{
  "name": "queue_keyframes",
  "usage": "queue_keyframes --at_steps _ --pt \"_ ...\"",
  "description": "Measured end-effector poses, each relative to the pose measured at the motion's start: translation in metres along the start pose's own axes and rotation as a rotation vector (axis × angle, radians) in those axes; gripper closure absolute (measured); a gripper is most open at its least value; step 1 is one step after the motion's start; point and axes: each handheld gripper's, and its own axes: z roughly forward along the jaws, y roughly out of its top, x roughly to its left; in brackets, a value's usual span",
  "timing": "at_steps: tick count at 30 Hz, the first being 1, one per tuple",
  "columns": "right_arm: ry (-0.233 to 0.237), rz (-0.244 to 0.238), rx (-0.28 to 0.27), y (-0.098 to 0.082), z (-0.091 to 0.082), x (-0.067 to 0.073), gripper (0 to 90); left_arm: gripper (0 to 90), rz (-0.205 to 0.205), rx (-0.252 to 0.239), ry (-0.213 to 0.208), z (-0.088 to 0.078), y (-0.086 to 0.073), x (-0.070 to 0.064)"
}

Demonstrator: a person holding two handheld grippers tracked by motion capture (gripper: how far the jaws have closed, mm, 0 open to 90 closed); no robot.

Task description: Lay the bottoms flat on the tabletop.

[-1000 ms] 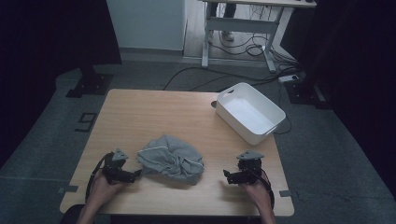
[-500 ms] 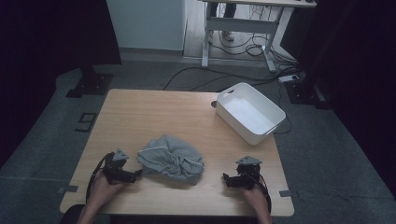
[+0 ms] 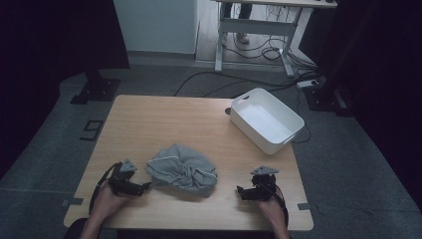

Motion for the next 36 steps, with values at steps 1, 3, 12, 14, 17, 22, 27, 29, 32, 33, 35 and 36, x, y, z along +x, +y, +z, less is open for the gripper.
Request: queue_keyframes --at_steps 1,3,12,14,17,22,27,29,32,33,35,36 --pt "0.013 0.003 -0.005 0.001 -0.001 0.001 3.2 5.2 0.011 -0.008 -0.004 -0.003 0.001 0.000" --pt "0.036 0.002 -0.013 0.005 -0.004 0.004 4.0 5.2 0.017 -0.026 -0.016 -0.009 0.003 0.000" --pt "0.146 -0.054 -0.018 0.019 -0.010 0.025 13.9 4.6 0.063 -0.083 -0.127 -0.027 0.017 -0.006" --pt "0.181 -0.084 -0.018 0.027 -0.010 0.035 17.5 8.2 0.089 -0.089 -0.127 -0.028 0.023 -0.010" --pt "0.213 -0.120 -0.019 0.039 -0.009 0.046 19.6 10.4 0.109 -0.135 -0.162 -0.032 0.043 -0.013" --pt "0.257 -0.165 -0.020 0.056 -0.004 0.062 26.0 14.5 0.142 -0.150 -0.179 -0.028 0.069 -0.020" --pt "0.306 -0.204 0.010 0.069 0.010 0.074 46.6 30.2 0.152 -0.109 -0.169 -0.010 0.082 -0.023" --pt "0.311 -0.208 0.018 0.071 0.013 0.076 53.4 41.3 0.149 -0.104 -0.168 -0.007 0.082 -0.023" --pt "0.297 -0.211 0.055 0.076 0.016 0.077 81.9 63.7 0.117 -0.097 -0.176 -0.004 0.081 -0.018" --pt "0.295 -0.205 0.057 0.076 0.015 0.077 83.7 68.9 0.108 -0.104 -0.183 -0.006 0.081 -0.016" --pt "0.272 -0.216 0.043 0.079 0.008 0.075 84.7 75.4 0.112 -0.120 -0.174 -0.013 0.082 -0.015" --pt "0.264 -0.219 0.032 0.081 0.003 0.073 84.8 76.4 0.112 -0.120 -0.174 -0.013 0.082 -0.015"
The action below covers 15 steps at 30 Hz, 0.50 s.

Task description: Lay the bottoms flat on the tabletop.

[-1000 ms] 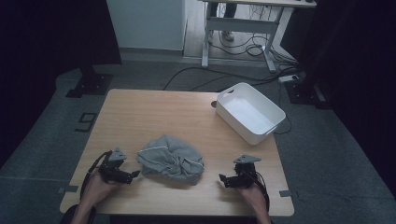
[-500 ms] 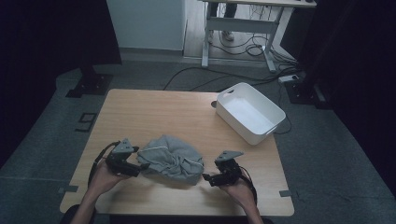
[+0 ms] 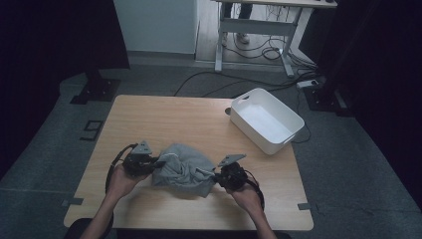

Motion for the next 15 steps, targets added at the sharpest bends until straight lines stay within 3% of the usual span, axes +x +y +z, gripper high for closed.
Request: queue_keyframes --at_steps 1,2,6,7,9,12,15 --pt "0.000 0.000 0.000 0.000 0.000 0.000 84.8 76.4 0.008 -0.012 0.010 -0.006 0.002 0.000" --pt "-0.025 -0.002 -0.023 0.003 -0.014 -0.003 85.1 76.8 0.010 -0.042 0.020 -0.015 0.005 0.000" --pt "-0.067 0.022 -0.064 0.007 -0.044 -0.014 85.5 77.4 -0.003 -0.128 -0.002 -0.038 0.015 0.005" --pt "-0.067 0.022 -0.064 0.007 -0.044 -0.014 85.5 77.5 -0.003 -0.128 -0.002 -0.038 0.015 0.005" --pt "-0.095 0.023 -0.090 0.013 -0.060 -0.020 85.5 77.5 0.016 -0.137 -0.003 -0.046 0.026 0.004" --pt "-0.127 0.029 -0.115 0.024 -0.070 -0.028 85.5 77.7 0.010 -0.129 0.001 -0.041 0.035 0.006" --pt "-0.149 0.037 -0.099 0.034 -0.067 -0.041 85.1 77.3 -0.020 -0.086 0.005 -0.023 0.036 0.015"
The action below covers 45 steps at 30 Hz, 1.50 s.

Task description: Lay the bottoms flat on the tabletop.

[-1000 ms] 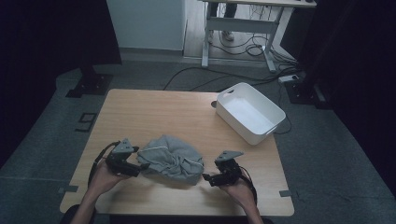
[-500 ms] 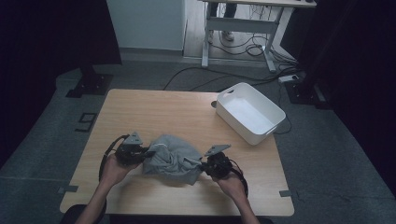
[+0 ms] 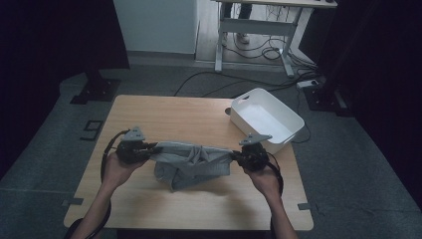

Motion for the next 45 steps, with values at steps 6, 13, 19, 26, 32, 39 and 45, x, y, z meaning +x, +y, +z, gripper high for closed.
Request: queue_keyframes --at_steps 6,13,19,26,32,39,45 --pt "-0.005 0.044 0.091 -0.004 0.044 -0.018 77.3 57.1 -0.066 0.066 0.052 0.034 -0.012 0.022" --pt "-0.019 0.091 0.104 -0.015 0.046 -0.025 51.7 35.5 -0.096 -0.004 0.104 0.001 -0.010 0.029" --pt "-0.004 0.075 0.093 -0.018 0.021 -0.018 51.9 33.8 -0.051 -0.018 0.040 -0.024 -0.013 0.008" --pt "0.064 0.048 0.122 -0.033 0.028 -0.004 46.6 32.0 -0.008 0.032 -0.089 0.007 -0.028 -0.031" --pt "0.095 0.048 0.151 -0.044 0.055 0.007 41.4 21.0 0.020 0.099 -0.104 0.040 -0.041 -0.054" --pt "0.103 0.033 0.167 -0.046 0.065 0.013 72.5 30.3 0.102 0.187 0.024 0.063 -0.052 -0.064" --pt "0.070 0.028 0.100 -0.034 0.041 0.011 83.2 81.9 0.105 0.185 -0.007 0.052 -0.052 -0.055"
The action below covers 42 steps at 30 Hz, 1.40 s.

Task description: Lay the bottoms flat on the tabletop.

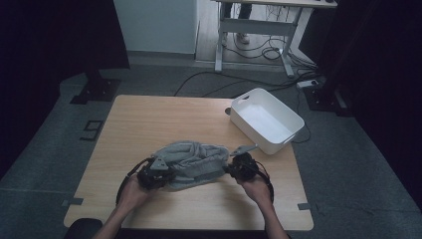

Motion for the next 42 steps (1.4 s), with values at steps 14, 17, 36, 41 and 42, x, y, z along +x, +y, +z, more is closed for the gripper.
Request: queue_keyframes --at_steps 14,17,36,41,42 --pt "-0.055 -0.027 -0.161 0.041 -0.089 0.004 83.5 87.0 -0.053 -0.319 0.011 -0.103 0.047 0.024" --pt "-0.083 -0.016 -0.170 0.064 -0.091 -0.004 83.0 86.8 -0.107 -0.316 0.050 -0.103 0.065 0.049" --pt "-0.103 0.087 -0.035 0.034 -0.033 -0.037 47.9 35.1 -0.171 -0.183 0.043 -0.058 0.008 0.063" --pt "-0.054 0.064 0.018 0.012 -0.015 -0.027 47.7 34.4 -0.157 -0.167 -0.071 -0.029 -0.003 0.041" --pt "-0.023 0.056 0.034 0.003 -0.005 -0.020 47.2 33.8 -0.140 -0.155 -0.110 -0.017 -0.004 0.032"
